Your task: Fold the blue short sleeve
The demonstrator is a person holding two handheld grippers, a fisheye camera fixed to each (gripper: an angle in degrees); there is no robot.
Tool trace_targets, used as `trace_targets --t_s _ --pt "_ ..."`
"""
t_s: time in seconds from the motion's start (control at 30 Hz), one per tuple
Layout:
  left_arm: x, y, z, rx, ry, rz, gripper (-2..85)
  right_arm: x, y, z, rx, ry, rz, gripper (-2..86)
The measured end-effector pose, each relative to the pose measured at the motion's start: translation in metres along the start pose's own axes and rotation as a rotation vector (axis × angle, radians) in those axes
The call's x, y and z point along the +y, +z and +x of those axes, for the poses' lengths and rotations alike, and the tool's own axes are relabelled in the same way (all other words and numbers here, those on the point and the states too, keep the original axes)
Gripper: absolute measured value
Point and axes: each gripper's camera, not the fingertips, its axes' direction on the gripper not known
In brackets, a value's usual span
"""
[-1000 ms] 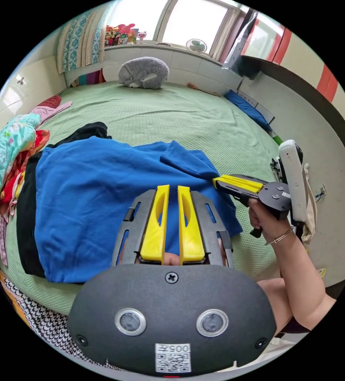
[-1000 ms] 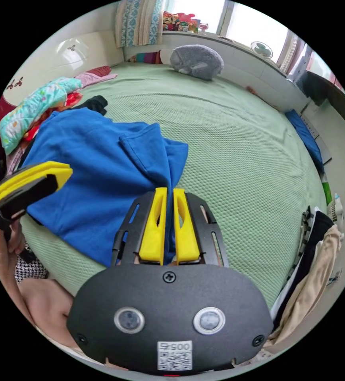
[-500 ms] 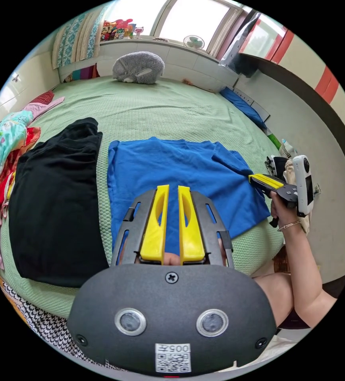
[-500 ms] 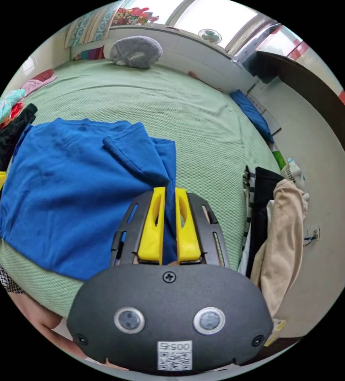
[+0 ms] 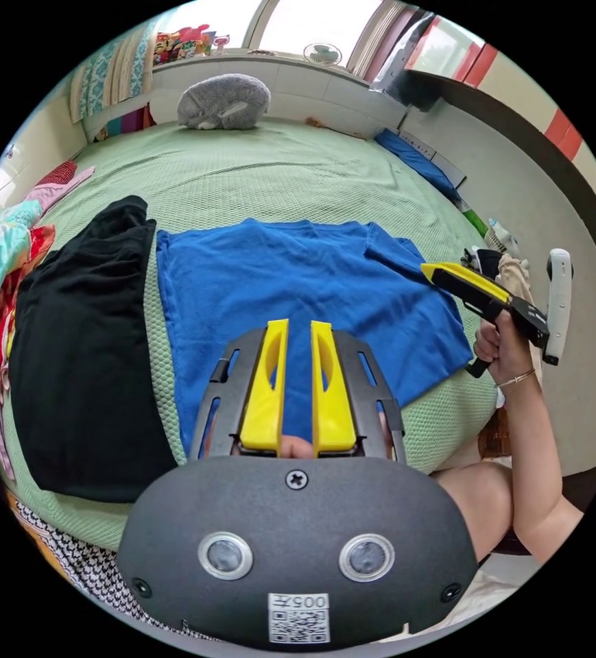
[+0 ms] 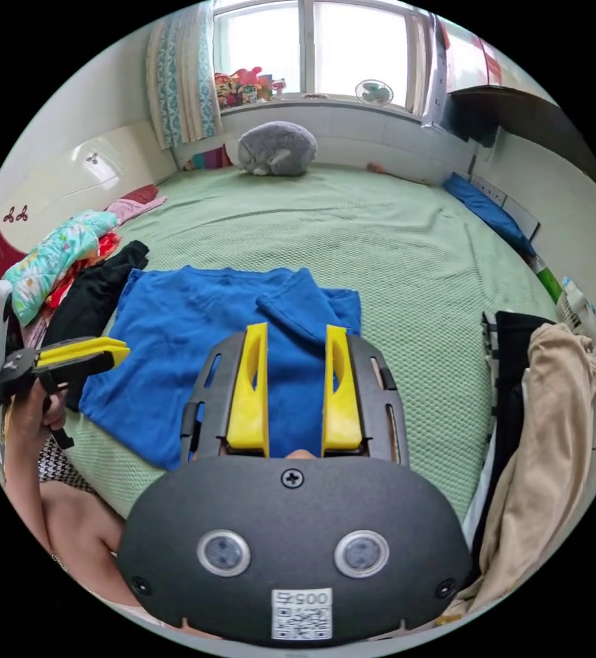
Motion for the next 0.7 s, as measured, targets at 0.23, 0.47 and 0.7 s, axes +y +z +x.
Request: trace_targets --t_s 0.23,0.47,0.7 --pt "-0.005 0.044 0.017 -0.060 0.080 -0.145 8.9 0.004 0.010 -0.018 0.008 -0.014 -0.010 11.7" --pt "-0.004 0.047 0.021 -0.078 0.081 -0.129 9.1 0.010 0.017 -0.025 0.040 -0.006 -0.022 11.9" --pt "-0.007 0.044 0.023 -0.093 0.089 -0.175 8.8 0.017 0.015 -0.033 0.063 0.022 0.025 11.2"
